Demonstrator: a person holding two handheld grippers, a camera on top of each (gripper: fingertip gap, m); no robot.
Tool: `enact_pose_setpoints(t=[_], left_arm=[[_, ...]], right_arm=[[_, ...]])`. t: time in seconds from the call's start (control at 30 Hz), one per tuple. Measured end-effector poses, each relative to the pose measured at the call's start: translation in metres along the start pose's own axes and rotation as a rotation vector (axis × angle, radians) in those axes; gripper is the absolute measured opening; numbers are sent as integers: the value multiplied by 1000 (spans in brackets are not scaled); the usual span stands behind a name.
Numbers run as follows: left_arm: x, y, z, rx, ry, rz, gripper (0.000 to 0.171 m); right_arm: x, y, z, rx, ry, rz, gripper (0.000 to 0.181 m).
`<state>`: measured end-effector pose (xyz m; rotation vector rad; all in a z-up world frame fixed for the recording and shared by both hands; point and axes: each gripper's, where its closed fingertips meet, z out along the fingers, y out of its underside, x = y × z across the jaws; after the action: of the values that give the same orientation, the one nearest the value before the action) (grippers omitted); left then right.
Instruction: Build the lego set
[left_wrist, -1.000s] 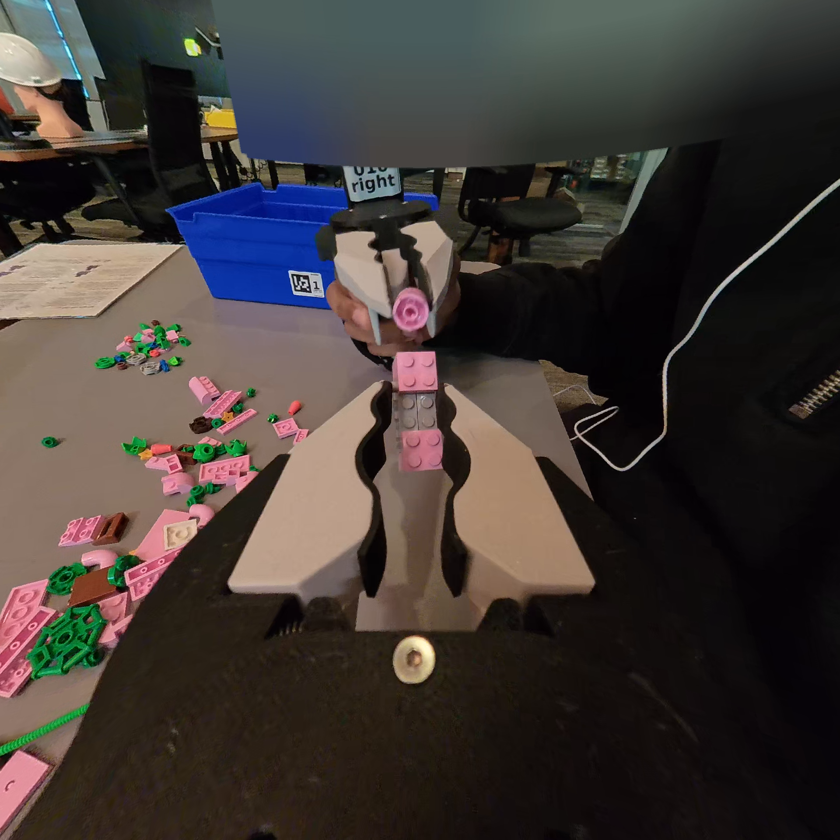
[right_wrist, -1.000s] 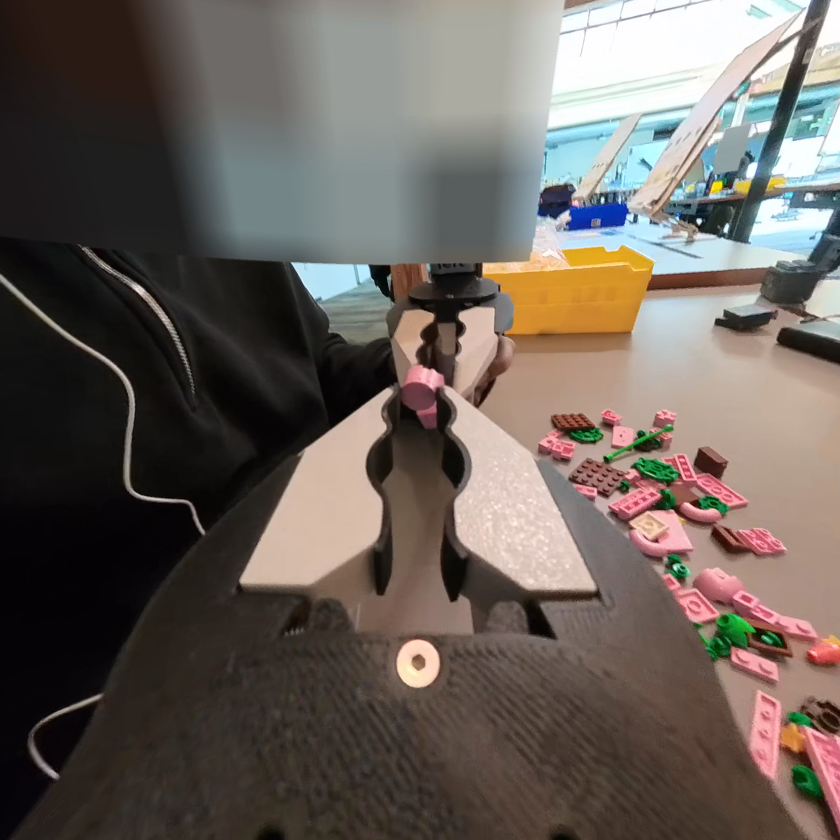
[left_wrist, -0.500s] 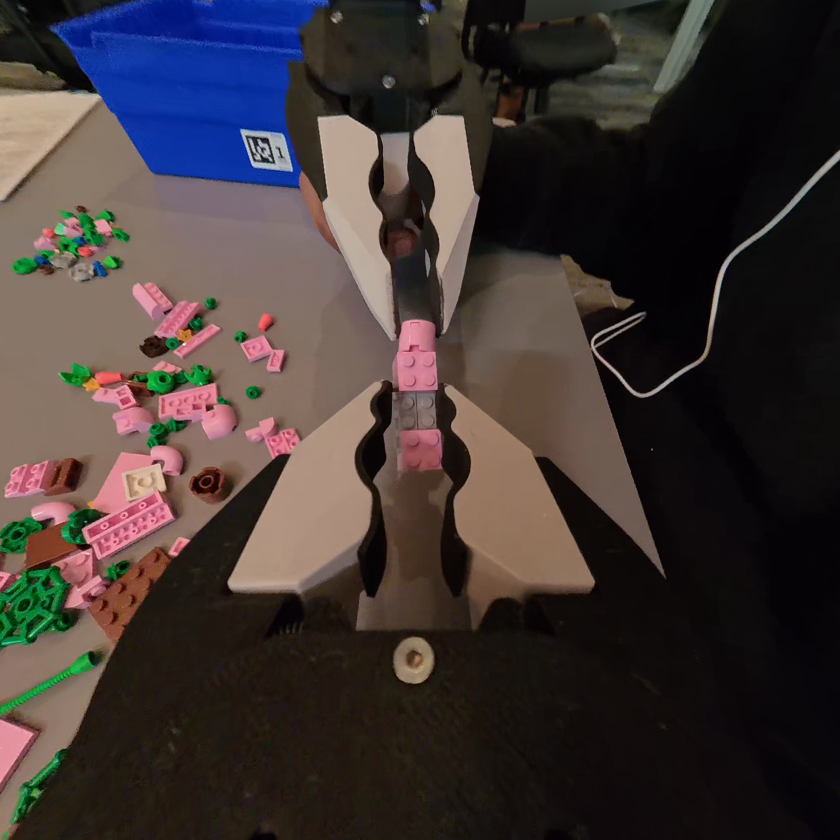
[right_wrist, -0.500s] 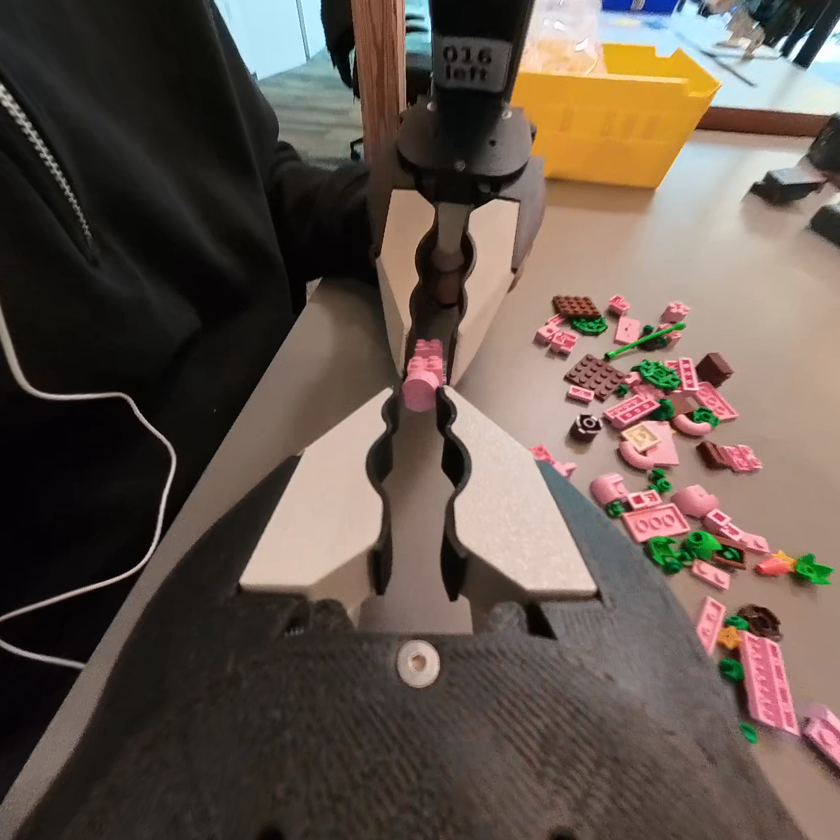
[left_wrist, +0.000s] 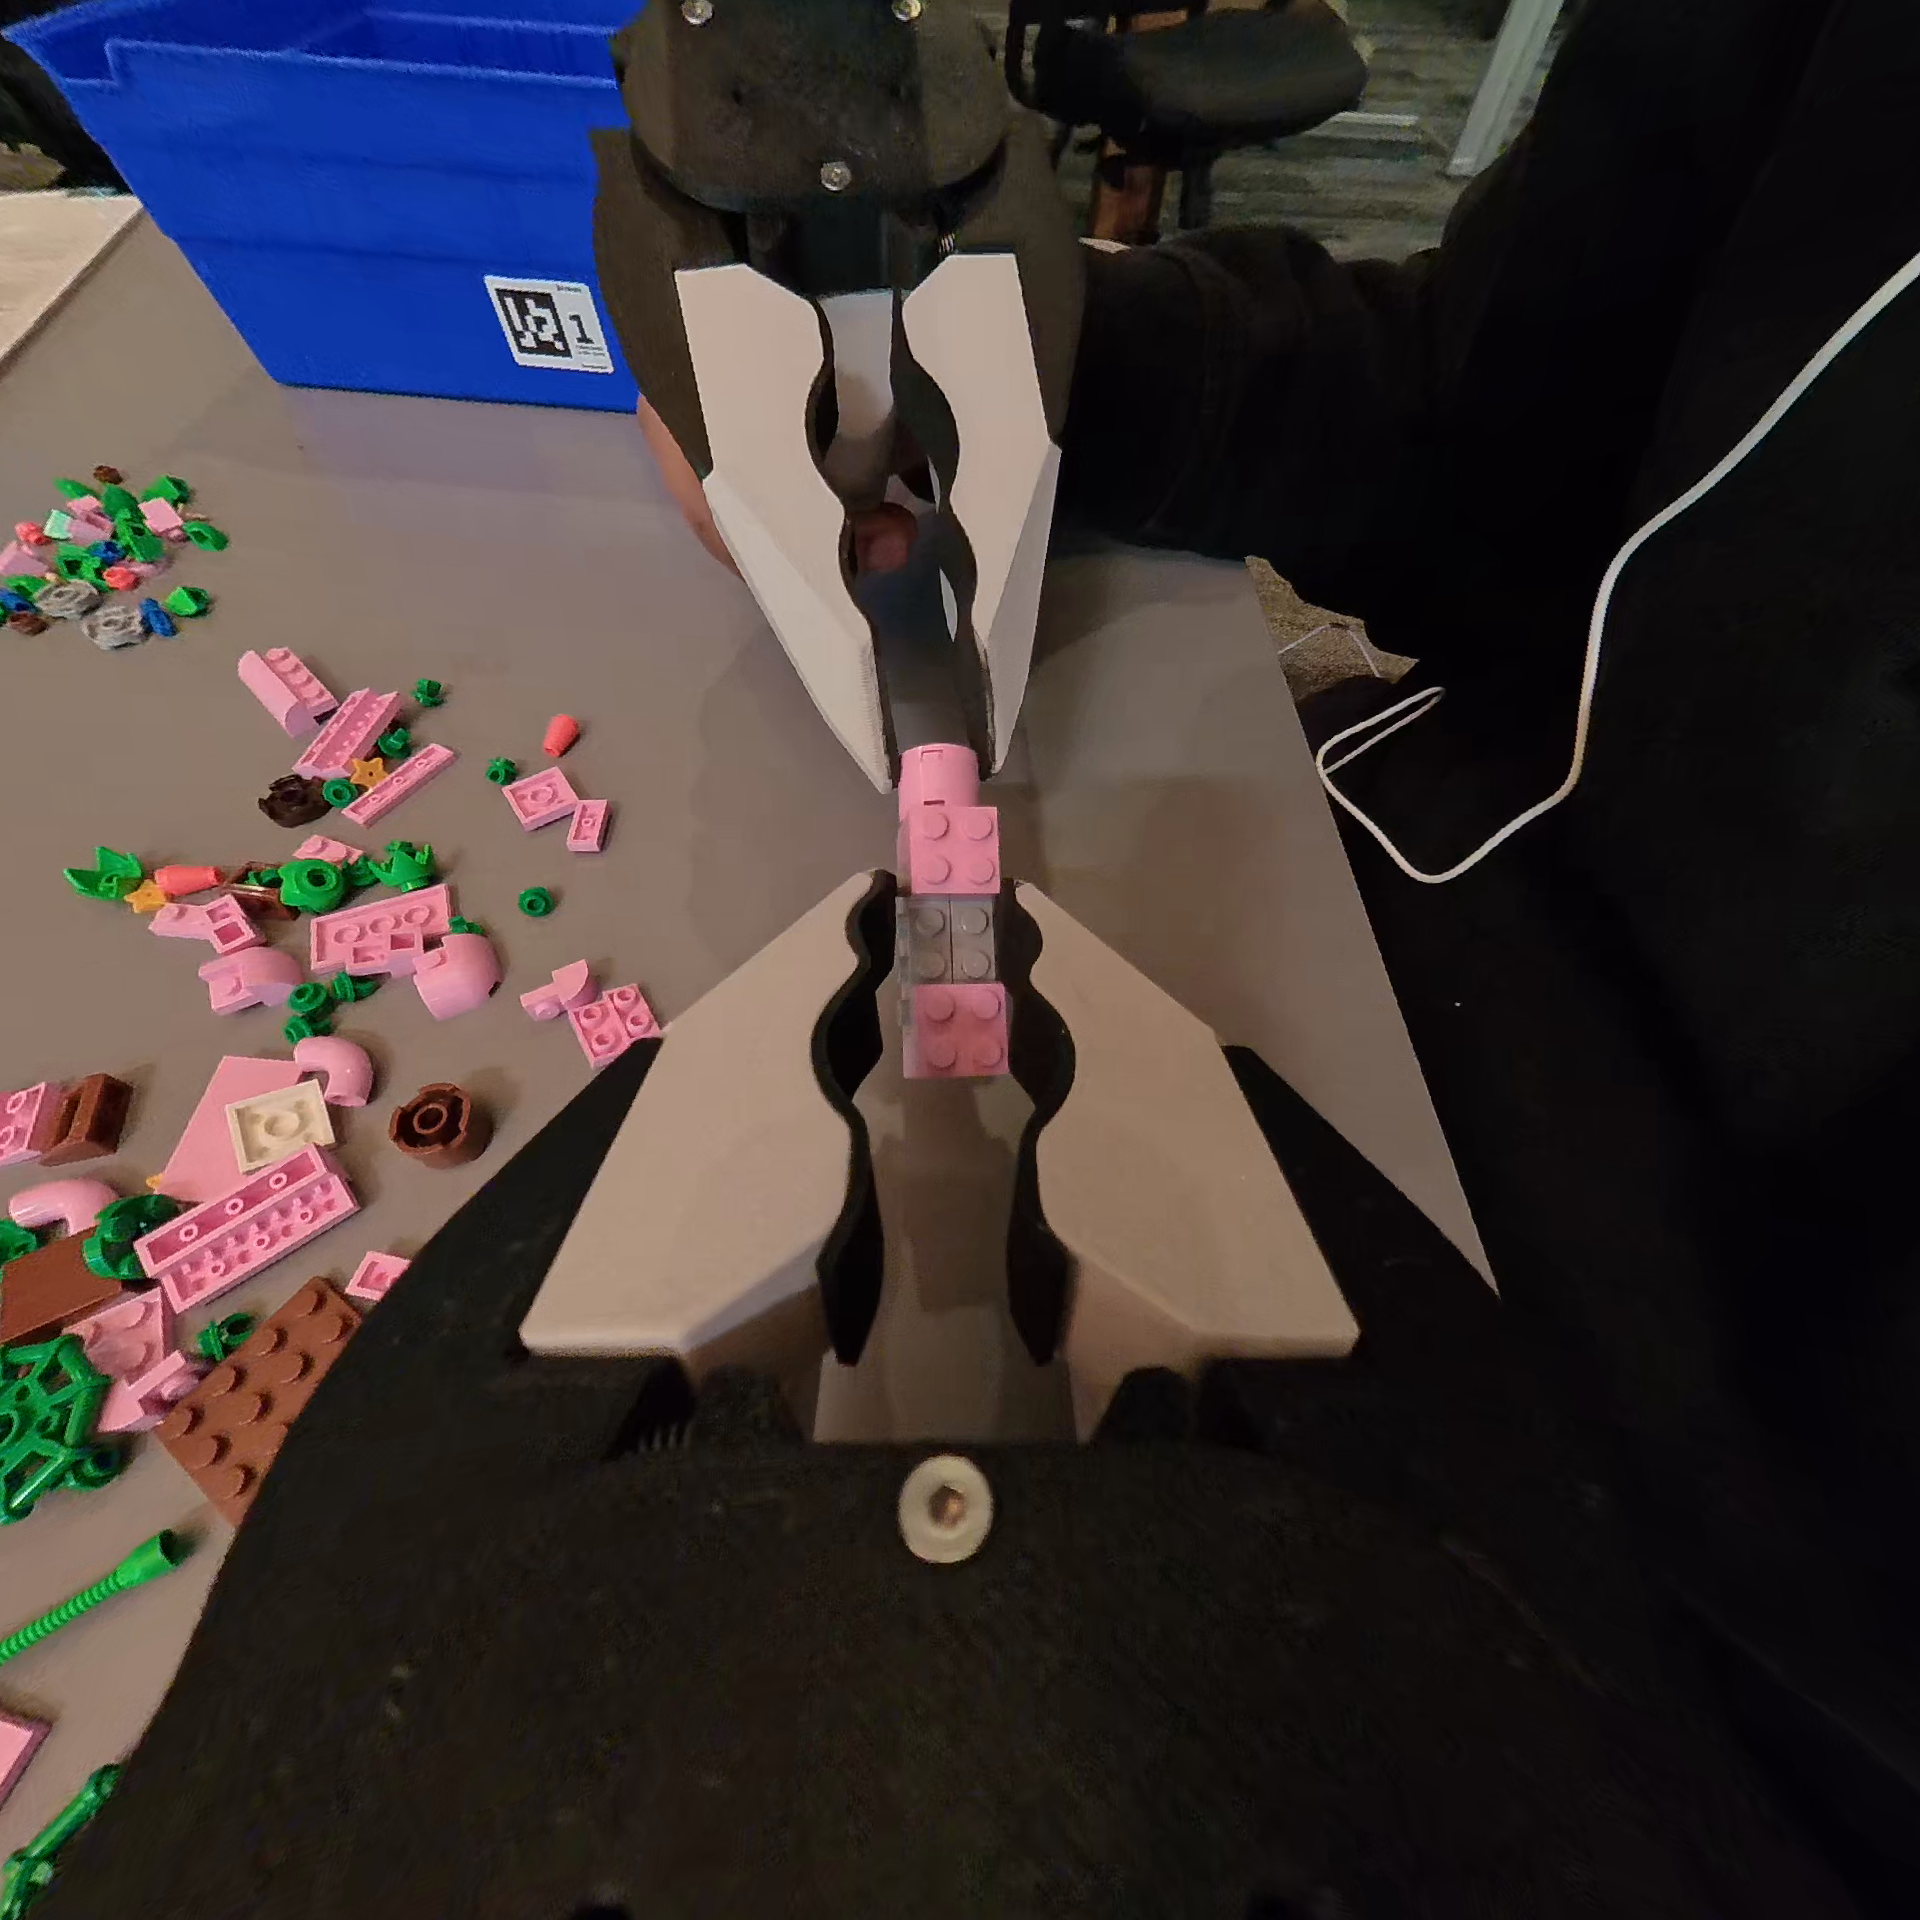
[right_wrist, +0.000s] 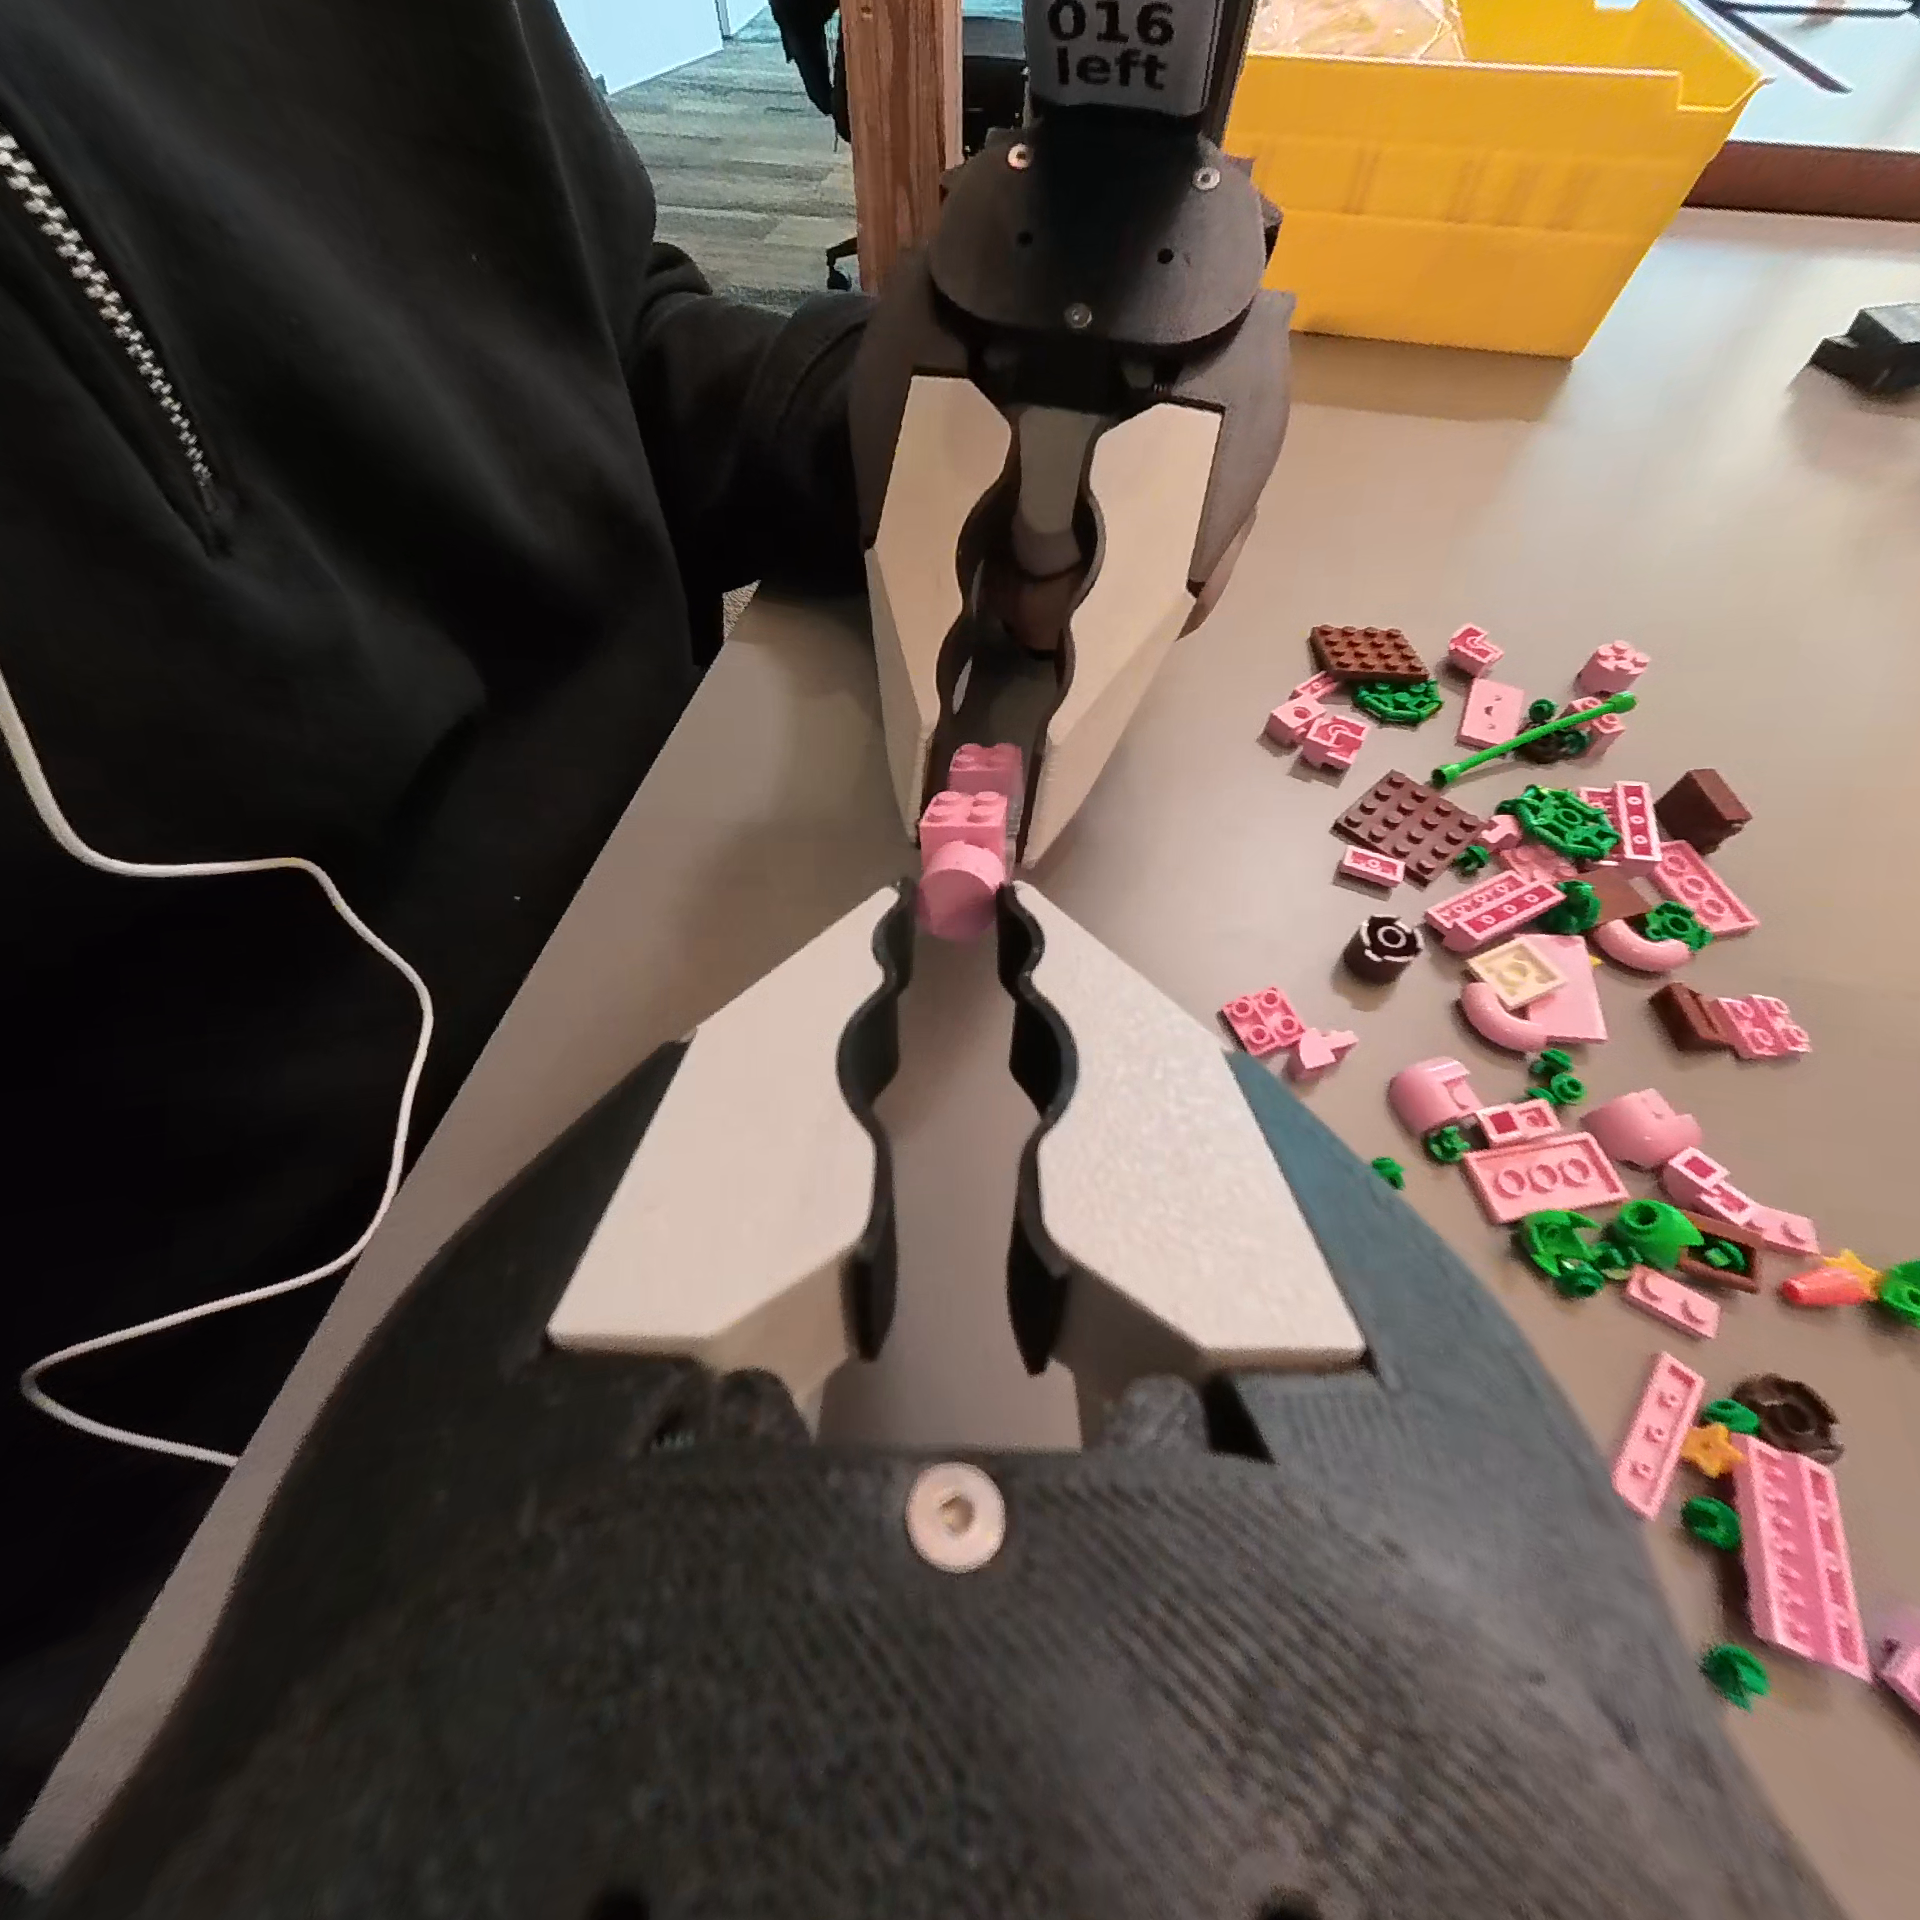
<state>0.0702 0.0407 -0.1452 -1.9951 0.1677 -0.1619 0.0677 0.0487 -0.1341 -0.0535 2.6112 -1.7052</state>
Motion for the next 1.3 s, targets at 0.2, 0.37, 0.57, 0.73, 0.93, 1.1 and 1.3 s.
enact_pose_setpoints(t=[0.2, 0.37, 0.57, 0.73, 0.93, 1.1, 1.3], left_arm=[[2, -1, 0, 2, 4, 10, 16], [2, 0, 0, 0, 5, 12, 16], [0, 2, 1, -15, -5, 12, 16], [-2, 4, 1, -22, -14, 7, 16], [-5, 5, 2, -33, -27, -3, 17], [-9, 4, 1, -17, -41, -33, 17], [-10, 5, 2, -25, -43, -39, 17]], right_arm=[[-3, -2, 0, 13, -13, -3, 14], [-3, -2, 0, 13, -15, -2, 14], [-2, 1, 1, -2, -9, 3, 14], [0, 3, 1, -14, 2, 7, 14], [2, 6, 2, -33, 18, 5, 14], [15, 9, -2, -57, 93, 9, 14], [29, 6, -8, -30, 170, 25, 14]])
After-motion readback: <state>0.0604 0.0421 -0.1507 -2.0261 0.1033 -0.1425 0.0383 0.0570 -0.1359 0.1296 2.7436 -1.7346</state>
